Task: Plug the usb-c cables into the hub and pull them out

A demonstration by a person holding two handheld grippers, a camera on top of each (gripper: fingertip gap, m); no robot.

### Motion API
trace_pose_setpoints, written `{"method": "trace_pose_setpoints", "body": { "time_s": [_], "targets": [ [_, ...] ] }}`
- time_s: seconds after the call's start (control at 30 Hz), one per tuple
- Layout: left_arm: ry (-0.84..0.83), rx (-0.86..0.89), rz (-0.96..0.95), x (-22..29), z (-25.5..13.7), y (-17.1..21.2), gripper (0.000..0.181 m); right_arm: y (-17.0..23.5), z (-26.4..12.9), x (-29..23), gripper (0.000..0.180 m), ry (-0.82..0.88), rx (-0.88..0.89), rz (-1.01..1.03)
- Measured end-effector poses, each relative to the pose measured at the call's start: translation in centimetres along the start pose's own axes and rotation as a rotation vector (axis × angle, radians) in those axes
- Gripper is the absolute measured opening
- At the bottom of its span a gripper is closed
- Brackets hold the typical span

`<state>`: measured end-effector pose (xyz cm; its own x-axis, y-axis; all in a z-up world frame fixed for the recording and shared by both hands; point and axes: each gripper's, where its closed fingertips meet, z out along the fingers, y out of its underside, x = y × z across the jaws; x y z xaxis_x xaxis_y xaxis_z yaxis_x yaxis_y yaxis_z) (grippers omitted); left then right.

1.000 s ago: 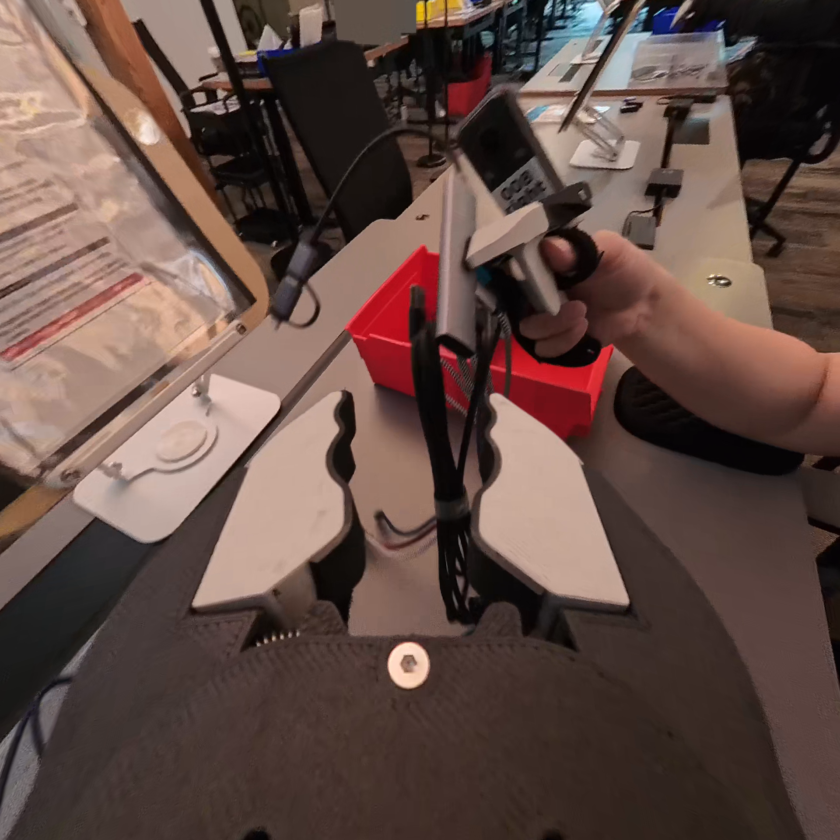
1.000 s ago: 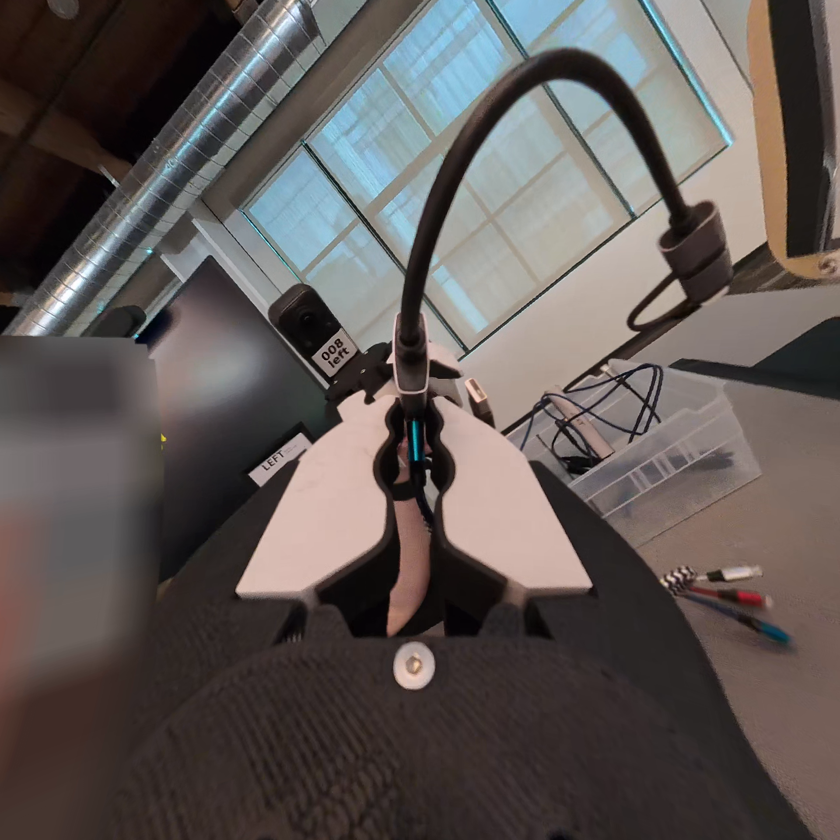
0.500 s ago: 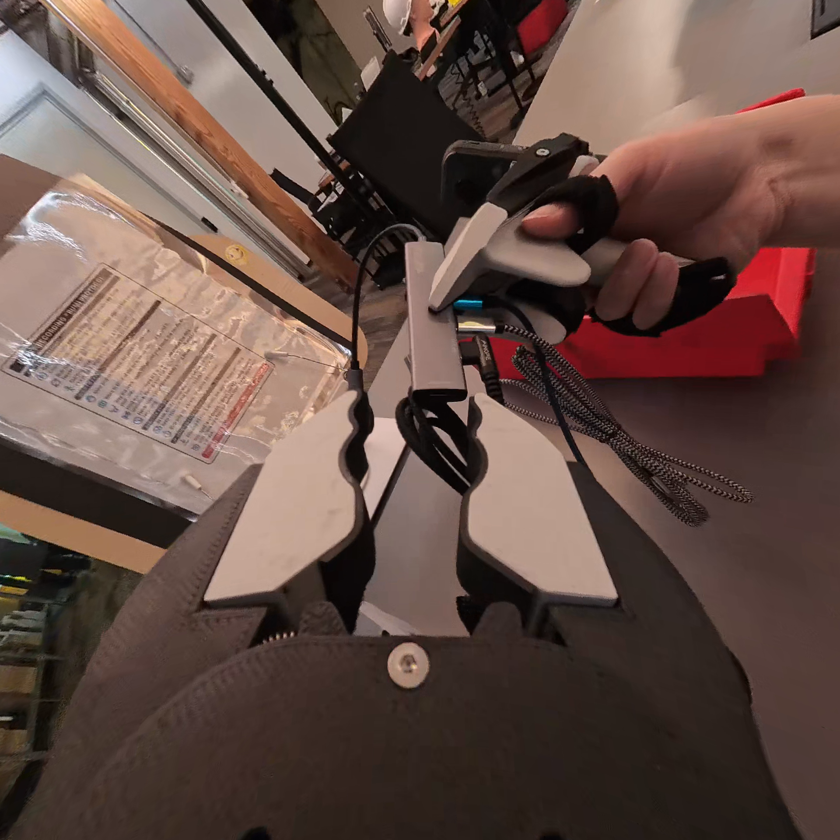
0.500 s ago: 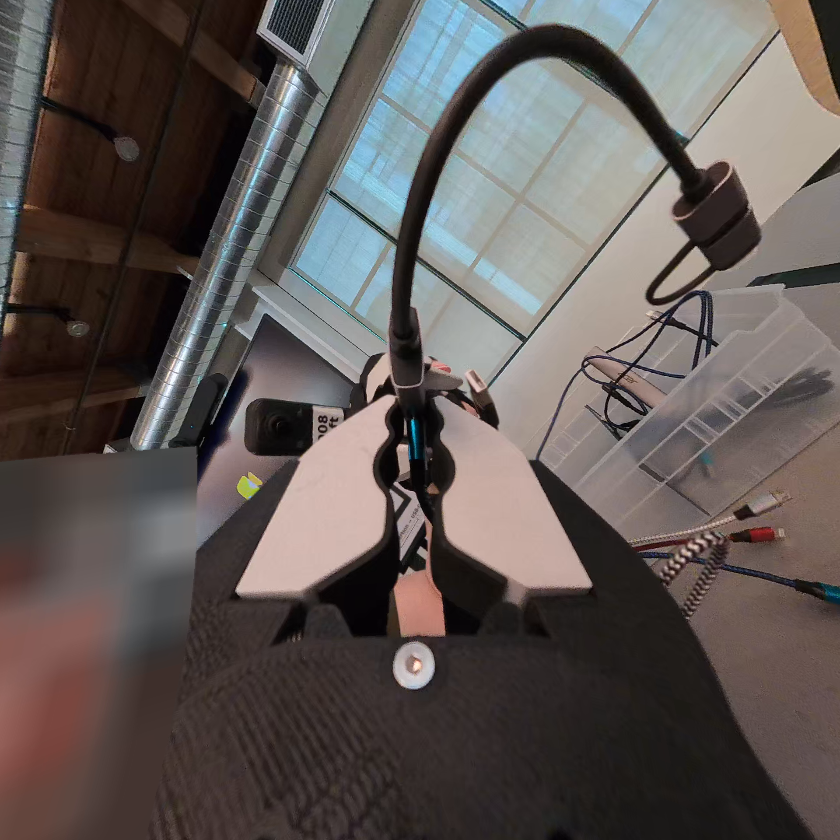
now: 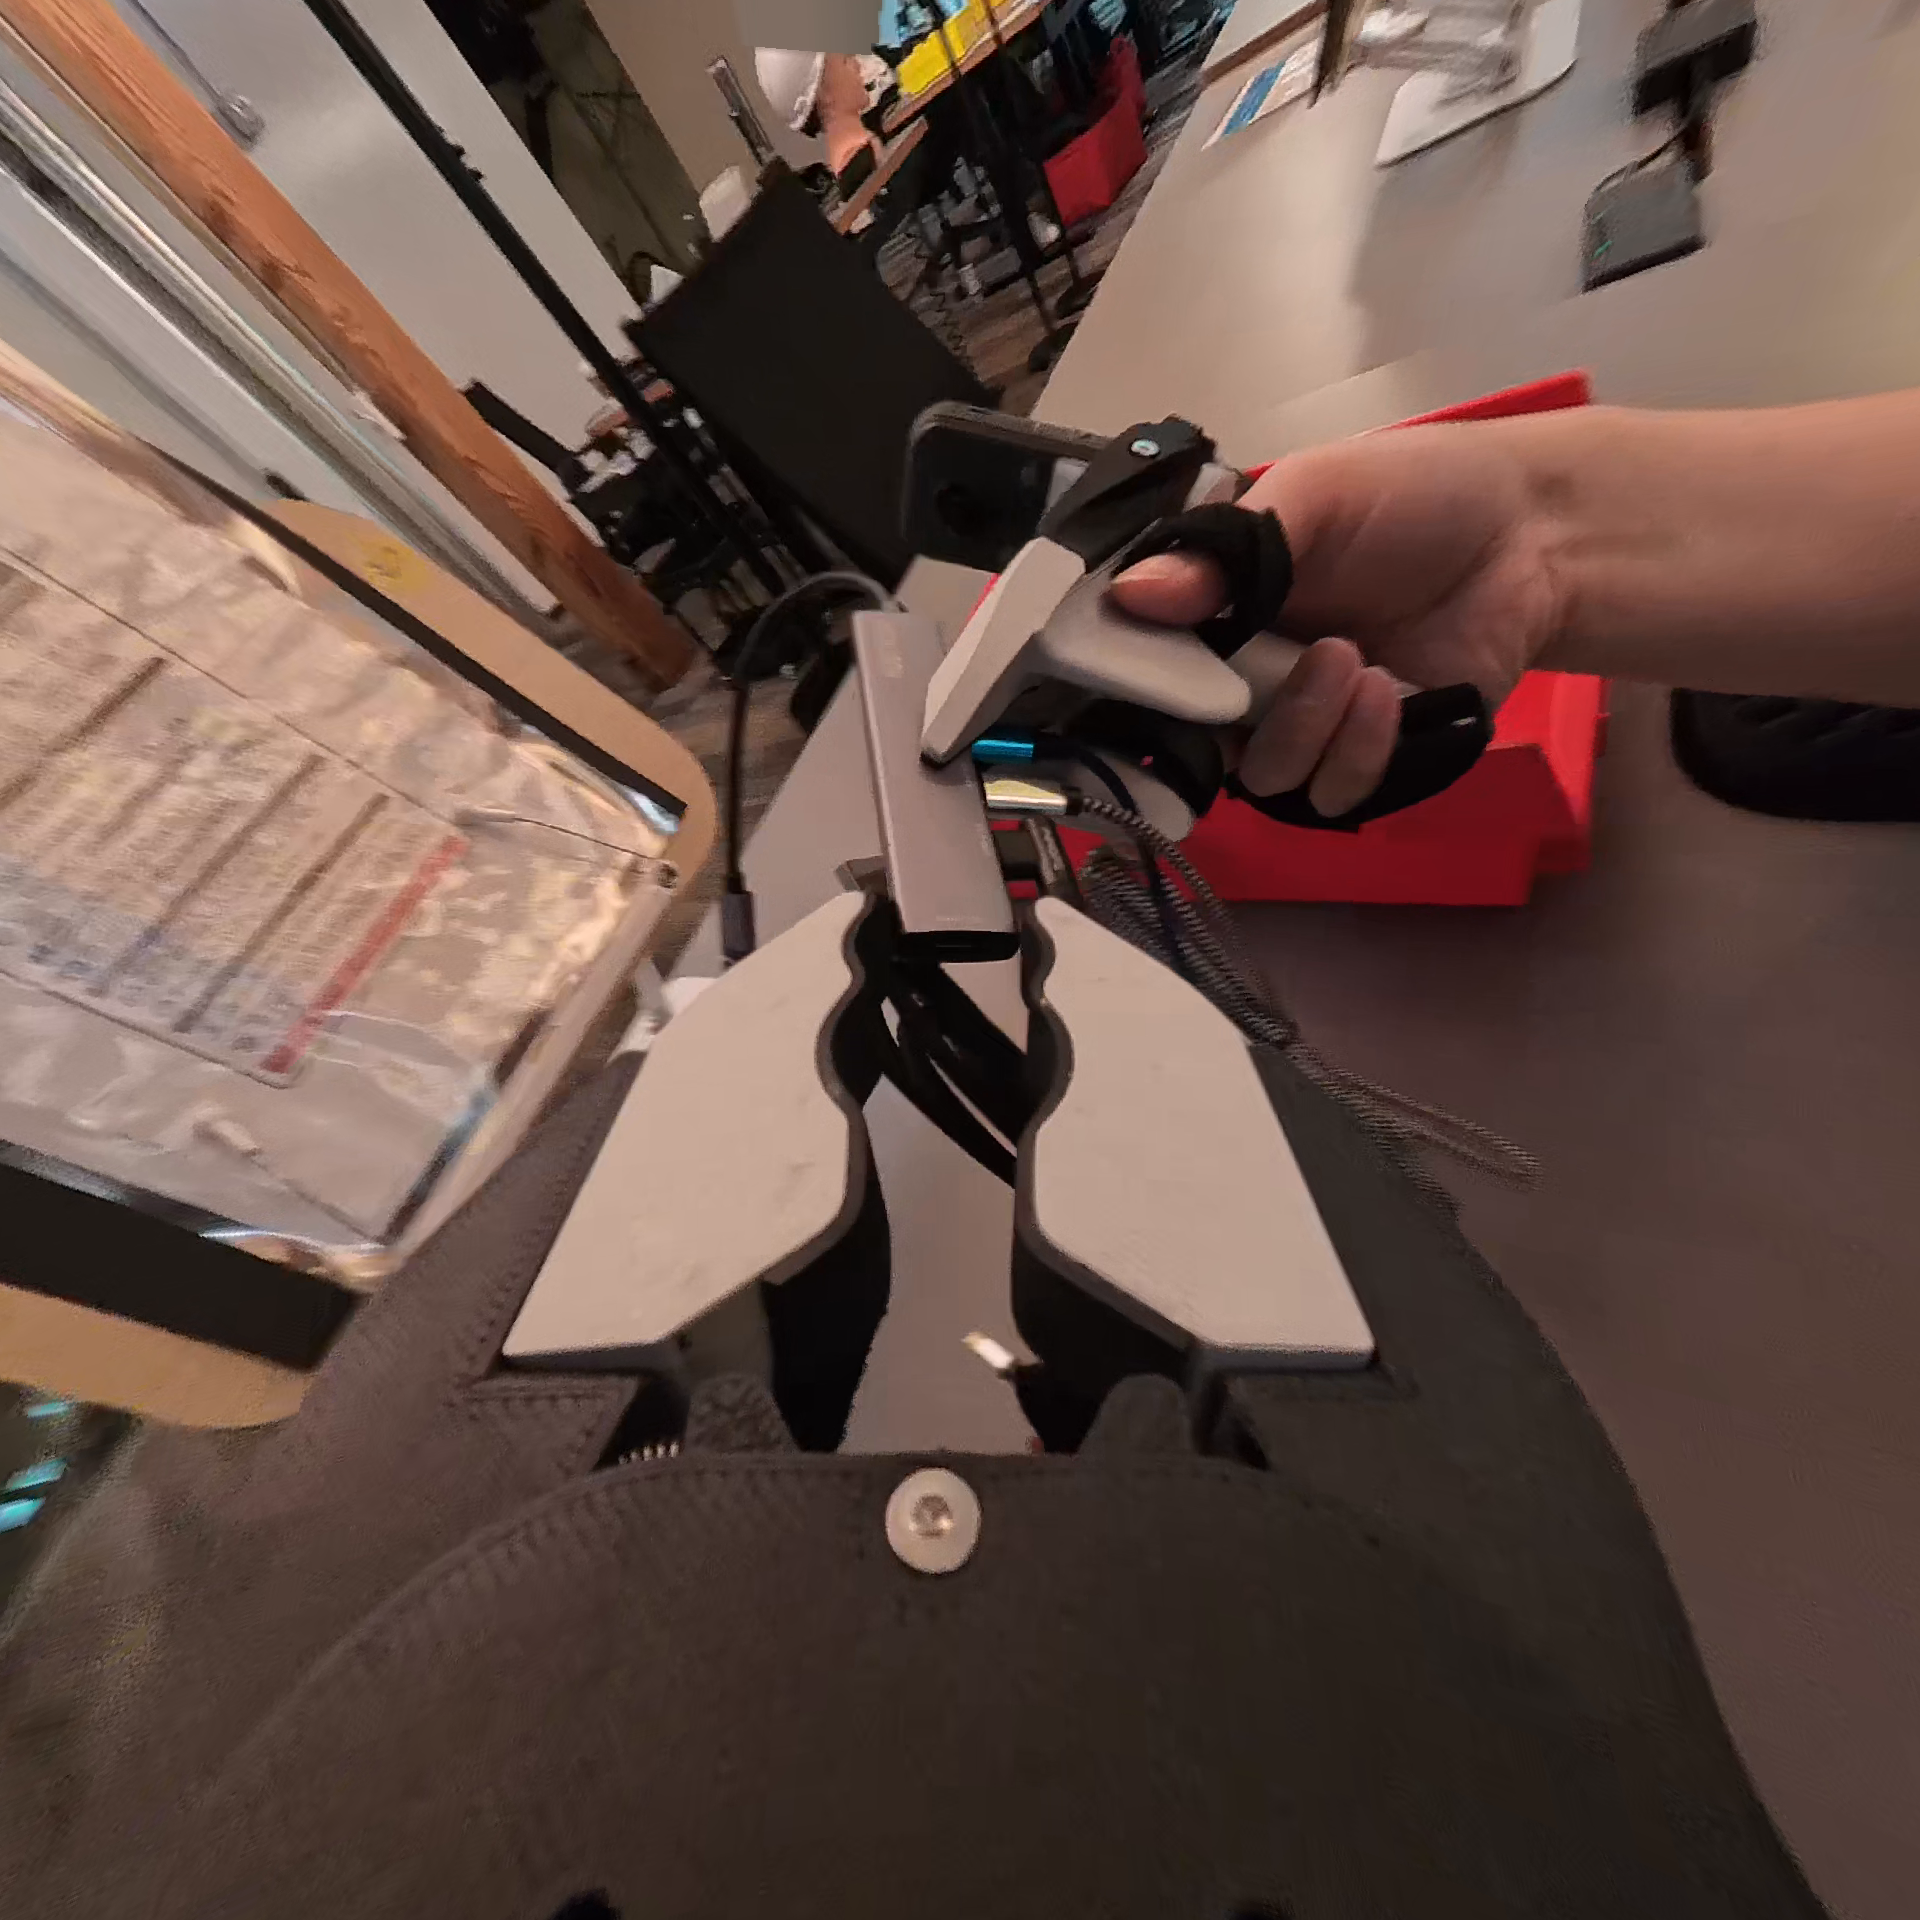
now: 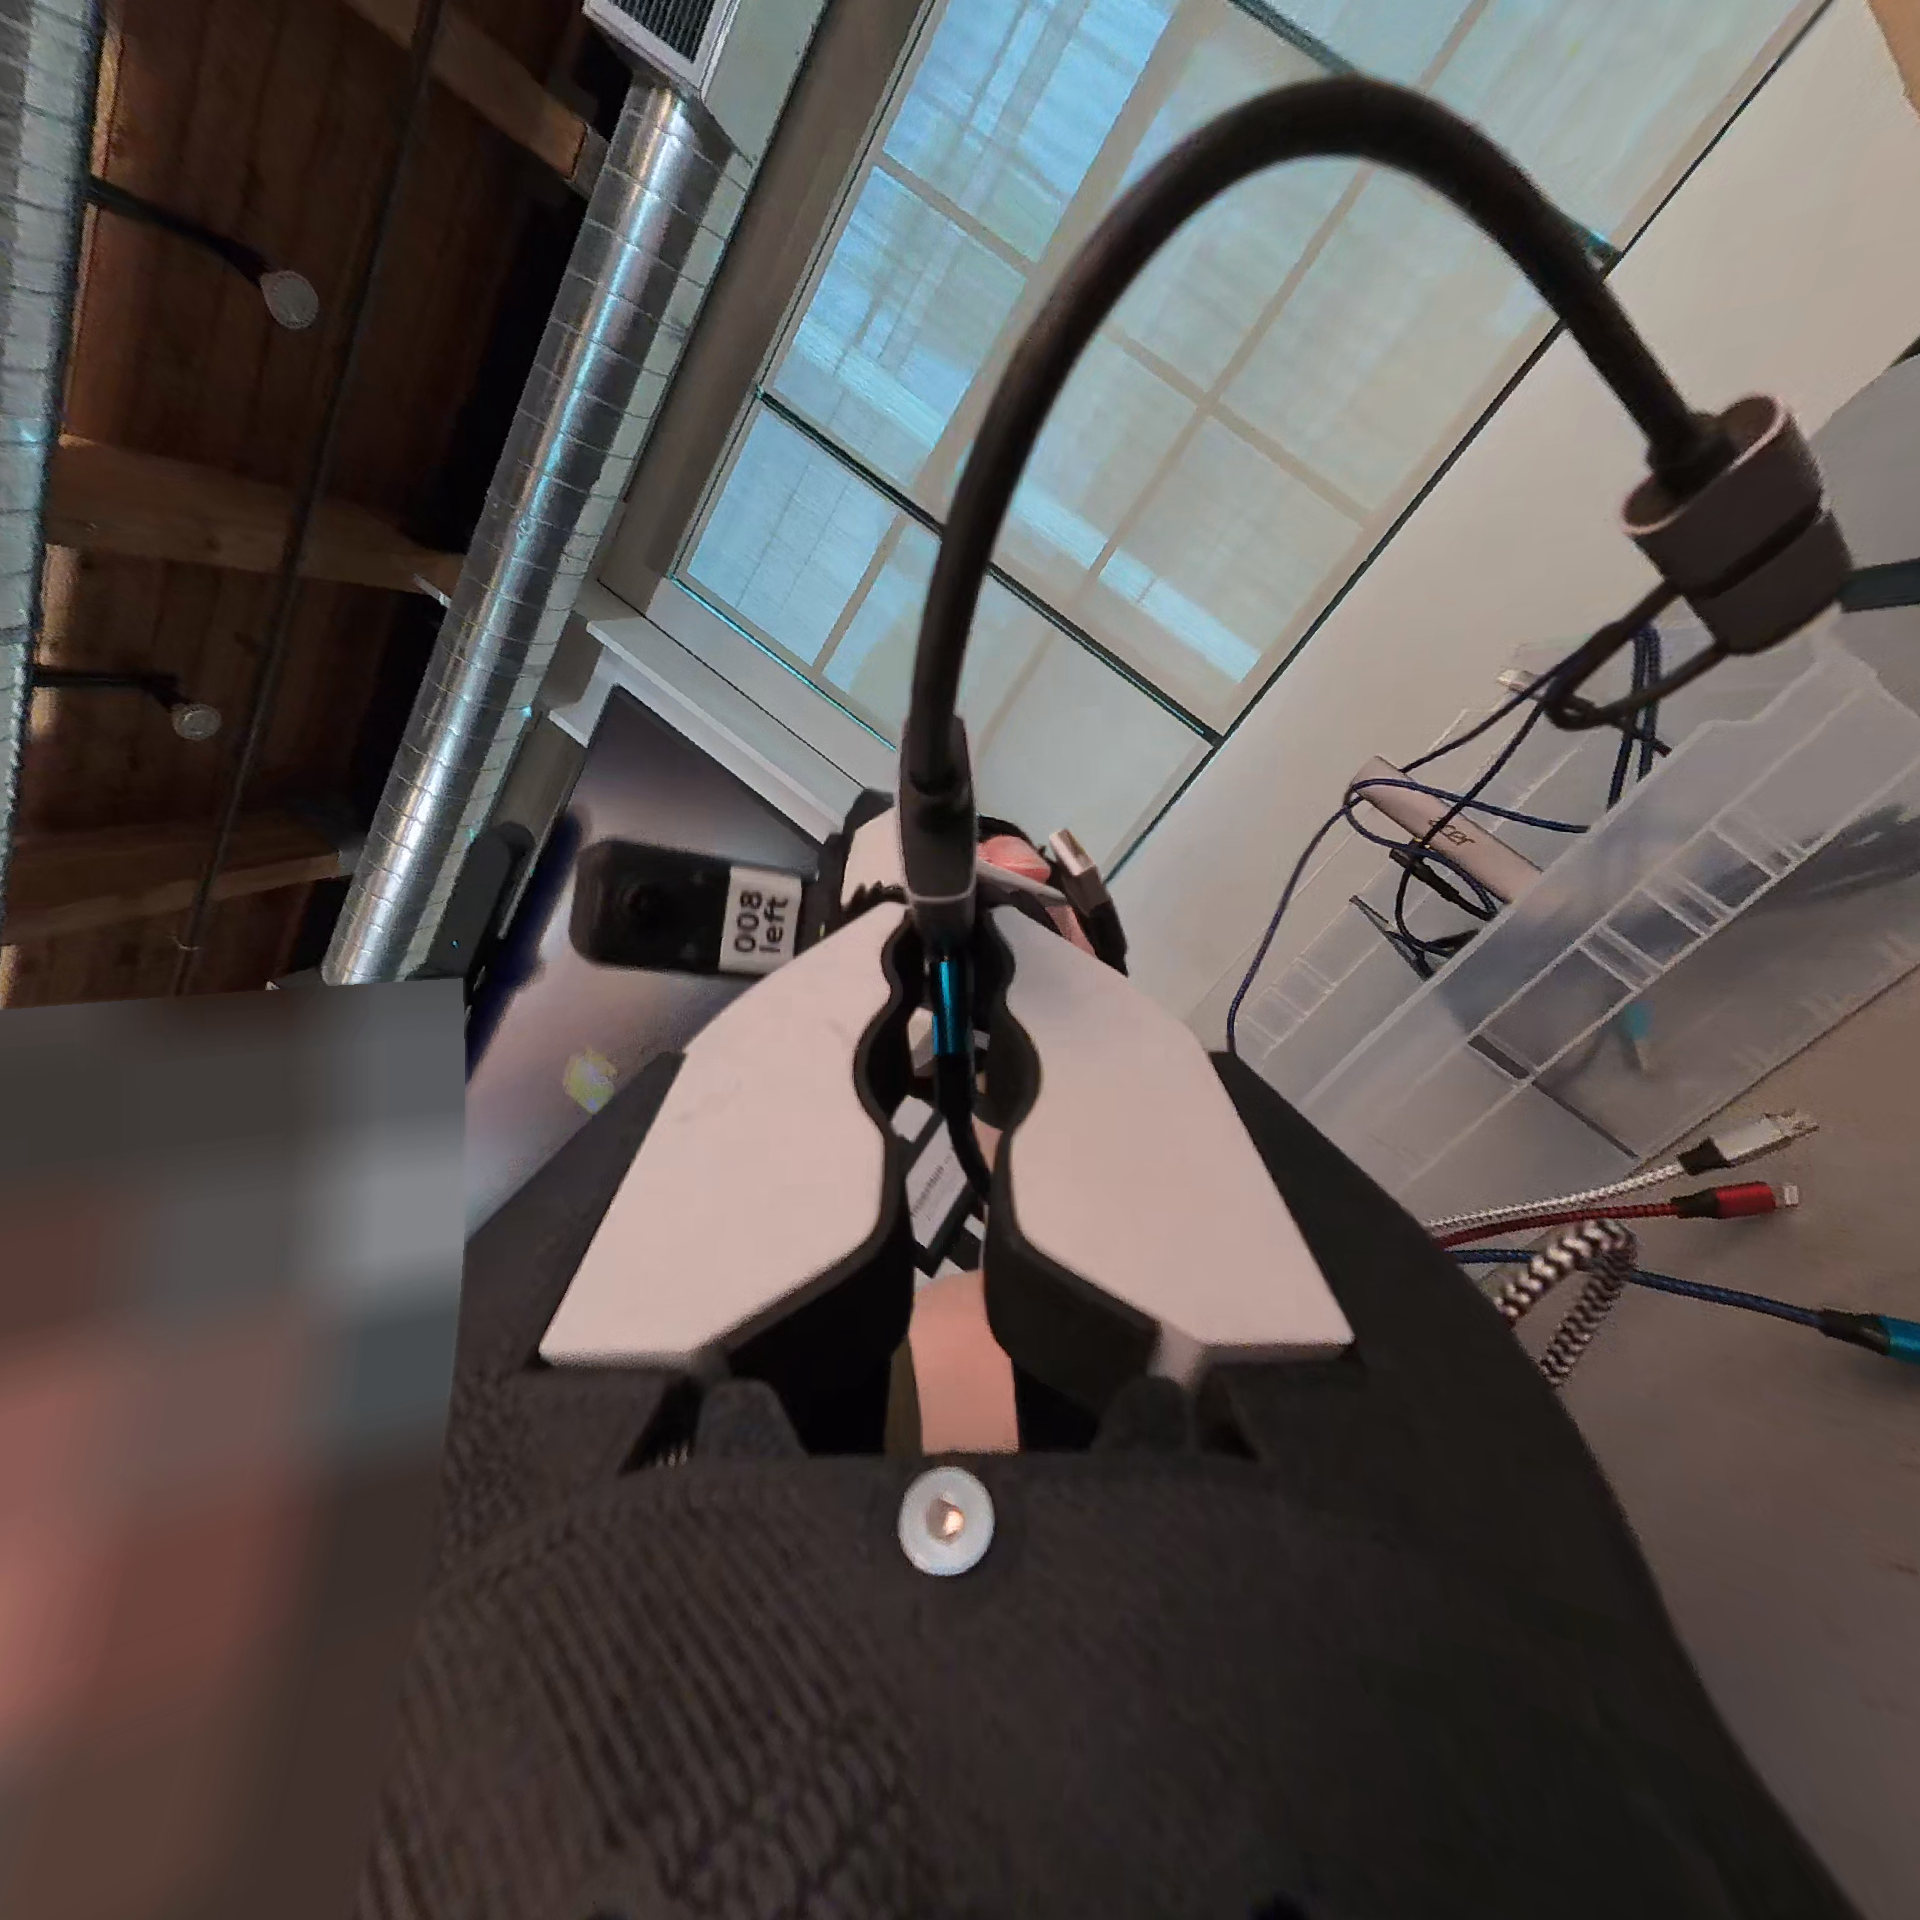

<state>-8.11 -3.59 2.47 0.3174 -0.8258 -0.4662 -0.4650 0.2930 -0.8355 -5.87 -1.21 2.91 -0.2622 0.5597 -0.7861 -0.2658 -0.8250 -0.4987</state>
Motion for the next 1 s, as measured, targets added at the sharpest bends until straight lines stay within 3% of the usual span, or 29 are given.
{"method": "trace_pose_setpoints", "body": {
  "time_s": [0.17, 0.27, 0.33, 0.43, 0.53, 0.63, 0.83, 0.93, 1.0],
  "targets": [
    [0.288, 0.071, -0.443, 0.9, -1.2, -0.9, 0.046, 2.3, 1.0, 0.0, 0.009, 0.106, -0.190, -0.250],
    [0.451, -0.025, -0.598, 2.3, -0.5, 0.5, 0.054, 3.8, 1.8, -0.4, 0.009, 0.142, -0.279, -0.412],
    [0.523, -0.116, -0.635, 3.4, 0.1, 1.9, 0.040, 4.2, 2.1, -0.9, 0.009, 0.125, -0.295, -0.441],
    [0.658, -0.093, -0.687, 4.4, 0.1, 1.3, 0.011, 4.1, 1.9, -0.6, 0.008, 0.171, -0.317, -0.501],
    [0.675, -0.076, -0.669, 4.5, 0.3, 1.1, 0.009, 3.7, 1.3, -0.9, 0.011, 0.190, -0.341, -0.534],
    [0.664, -0.090, -0.664, 4.6, 0.4, 1.2, 0.009, 1.2, 0.2, -2.8, 0.025, 0.160, -0.222, -0.558],
    [0.675, -0.082, -0.655, 4.9, 0.7, 1.0, 0.009, 1.1, -0.9, -2.8, 0.022, 0.199, -0.276, -0.620],
    [0.702, -0.070, -0.627, 5.6, 0.5, 0.7, 0.010, 1.7, -0.7, -3.2, 0.009, 0.163, -0.307, -0.600],
    [0.704, -0.030, -0.671, 5.4, 0.5, -0.1, 0.025, 1.9, -0.6, -3.1, 0.009, 0.178, -0.317, -0.601]
  ]
}}
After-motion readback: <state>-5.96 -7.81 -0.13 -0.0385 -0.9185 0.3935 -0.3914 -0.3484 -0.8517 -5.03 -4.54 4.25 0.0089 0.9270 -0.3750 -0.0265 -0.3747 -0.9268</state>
